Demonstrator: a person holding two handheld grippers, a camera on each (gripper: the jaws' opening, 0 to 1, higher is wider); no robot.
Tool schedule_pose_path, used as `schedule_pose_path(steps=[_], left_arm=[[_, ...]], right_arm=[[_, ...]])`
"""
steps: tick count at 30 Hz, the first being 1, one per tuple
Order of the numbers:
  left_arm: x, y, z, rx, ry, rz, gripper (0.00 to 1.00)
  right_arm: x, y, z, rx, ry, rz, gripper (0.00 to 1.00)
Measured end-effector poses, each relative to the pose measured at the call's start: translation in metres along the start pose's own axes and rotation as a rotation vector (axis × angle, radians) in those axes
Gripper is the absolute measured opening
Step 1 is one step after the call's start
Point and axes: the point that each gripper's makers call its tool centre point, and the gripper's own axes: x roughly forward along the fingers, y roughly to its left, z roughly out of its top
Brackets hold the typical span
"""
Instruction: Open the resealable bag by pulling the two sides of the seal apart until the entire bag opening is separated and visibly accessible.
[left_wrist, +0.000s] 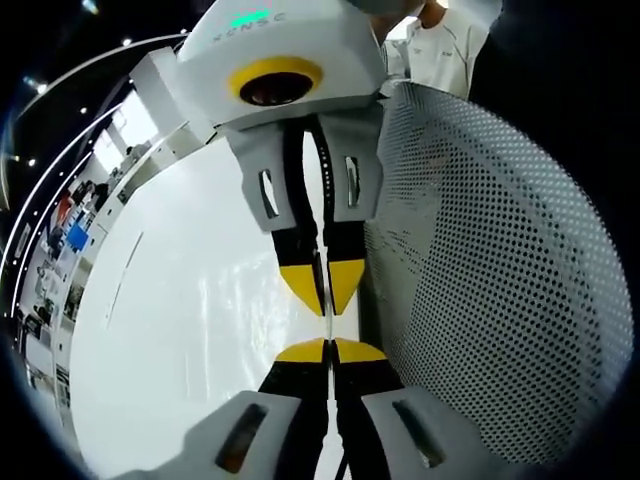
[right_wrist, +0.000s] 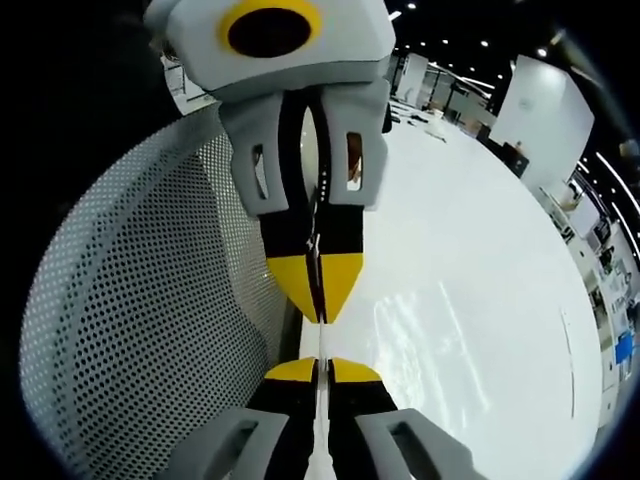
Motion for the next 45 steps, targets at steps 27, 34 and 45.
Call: schedule_pose_path(steps=[27,34,45], left_arm=[[-0.002,-0.002,-0.005,-0.013,-0.008,-0.002,0.00],[-0.004,-0.002,-0.006,-0.014,-0.007,0.001,0.00],[-0.006,-0.002,-0.008,-0.022,-0.005,0.006,0.00]], right_arm=[[-0.009,-0.001,-0.024,0.033,0.036,-0.011,0.00],[-0.009,0.000,-0.028,0.045,0.046,-0.011,0.00],[-0.014,-0.001,-0.036,0.071,0.055,-0.023,0.00]])
